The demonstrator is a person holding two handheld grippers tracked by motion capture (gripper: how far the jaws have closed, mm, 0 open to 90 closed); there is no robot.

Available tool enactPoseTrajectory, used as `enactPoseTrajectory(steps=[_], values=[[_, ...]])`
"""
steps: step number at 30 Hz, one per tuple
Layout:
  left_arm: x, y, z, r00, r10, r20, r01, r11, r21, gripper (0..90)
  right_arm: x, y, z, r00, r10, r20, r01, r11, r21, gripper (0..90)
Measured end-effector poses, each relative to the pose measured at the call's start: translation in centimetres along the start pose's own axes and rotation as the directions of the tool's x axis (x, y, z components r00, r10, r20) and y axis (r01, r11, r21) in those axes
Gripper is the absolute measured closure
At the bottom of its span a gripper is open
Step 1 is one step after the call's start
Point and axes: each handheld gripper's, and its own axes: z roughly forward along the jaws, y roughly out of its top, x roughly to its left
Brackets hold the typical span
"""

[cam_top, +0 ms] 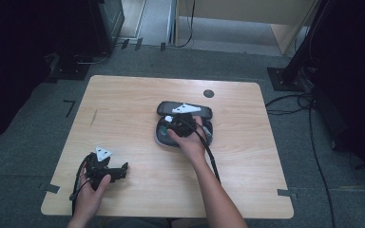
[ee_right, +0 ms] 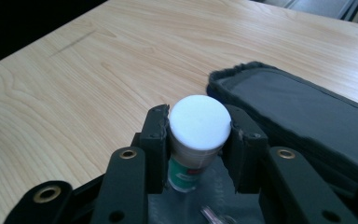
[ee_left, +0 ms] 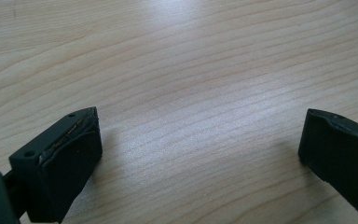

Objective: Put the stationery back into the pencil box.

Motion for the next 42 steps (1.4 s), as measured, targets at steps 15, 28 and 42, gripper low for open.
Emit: enactPoseTrajectory(steps=[15, 28, 42], values=[[0.0, 0.0, 0.0, 1.0, 0.001, -0.002, -0.001, 1.0, 0.001, 0.0, -3.2, -1.4, -0.3, 0.9954, 0.063, 0.072, -0.066, 0.997, 0.044, 58.0], [0.0, 0.0, 0.0, 1.0, 0.001, -0.002, -0.001, 1.0, 0.001, 0.0, -4.1, -2.4, -1.5, 0.993, 0.064, 0.1, -0.067, 0.997, 0.031, 57.2], [0.0, 0.0, 0.0, 1.0, 0.003, -0.002, -0.003, 1.0, 0.002, 0.0, -3.8, -4.0, -5.6, 0.9925, 0.069, 0.101, -0.07, 0.998, 0.009, 41.7]])
